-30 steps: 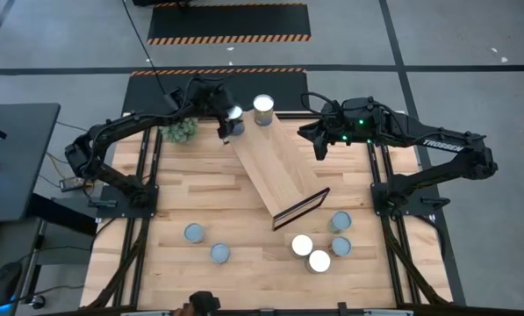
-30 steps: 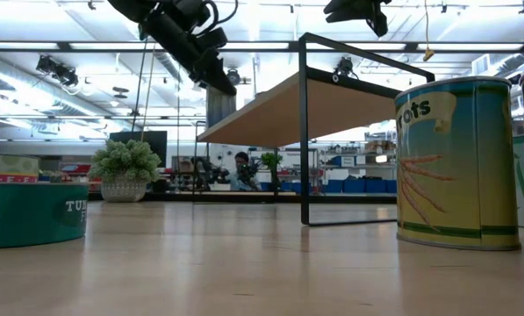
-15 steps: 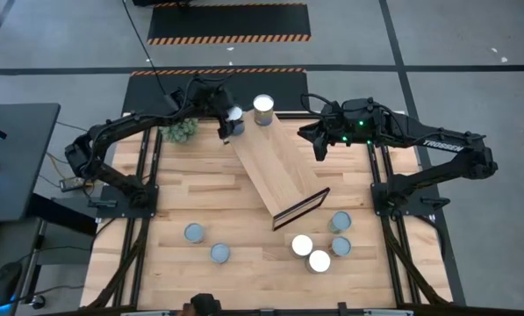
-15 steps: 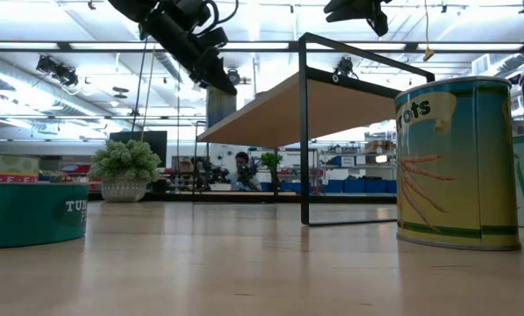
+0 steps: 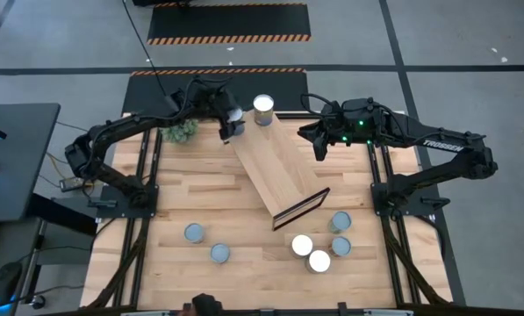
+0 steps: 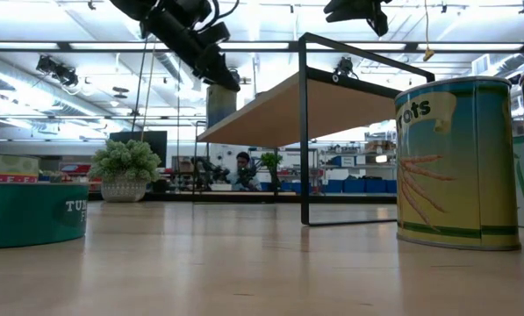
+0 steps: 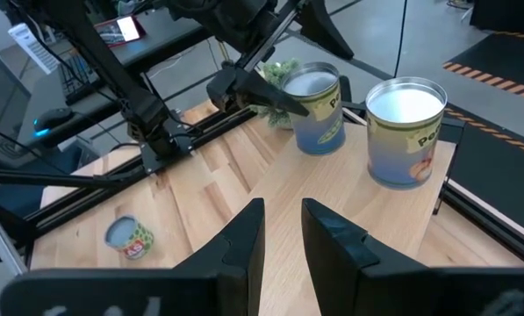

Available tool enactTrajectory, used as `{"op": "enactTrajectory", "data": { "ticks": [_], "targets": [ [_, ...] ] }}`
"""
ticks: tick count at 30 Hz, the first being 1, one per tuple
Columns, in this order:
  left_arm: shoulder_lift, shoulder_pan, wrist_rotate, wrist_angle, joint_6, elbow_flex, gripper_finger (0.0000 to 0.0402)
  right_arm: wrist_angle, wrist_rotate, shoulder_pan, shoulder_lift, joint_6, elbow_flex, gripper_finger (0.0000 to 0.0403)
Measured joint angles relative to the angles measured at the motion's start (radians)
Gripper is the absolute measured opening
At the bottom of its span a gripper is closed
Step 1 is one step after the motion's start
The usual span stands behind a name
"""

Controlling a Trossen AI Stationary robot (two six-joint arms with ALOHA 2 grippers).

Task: Pick and place cans onto a shelf
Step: Put the canned peas on the shelf, then put the canned oranges on the shelf

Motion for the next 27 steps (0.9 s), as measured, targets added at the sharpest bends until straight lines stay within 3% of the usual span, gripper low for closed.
{"op": "enactTrajectory", "data": {
  "ticks": [6, 13, 20, 27],
  "targets": [
    [0.0, -0.015, -0.001, 0.008, -0.001, 0.022, 0.0398, -0.001, 0.0, 0.0, 0.0, -0.002, 0.0, 0.0085],
    [-0.001, -0.069, 0.0, -0.09, -0.059, 0.152, 0.0377, -0.009, 0.0, 0.0, 0.0, -0.021, 0.0, 0.0085],
    [-0.002, -0.161, 0.016, -0.402, -0.226, 0.287, 0.0329, -0.019, -0.001, 0.0, -0.002, -0.053, 0.0, 0.0085],
    [-0.002, -0.291, 0.163, -0.751, -0.369, 0.312, 0.028, -0.016, -0.019, 0.004, -0.002, -0.088, 0.0, 0.0085]
  ]
}}
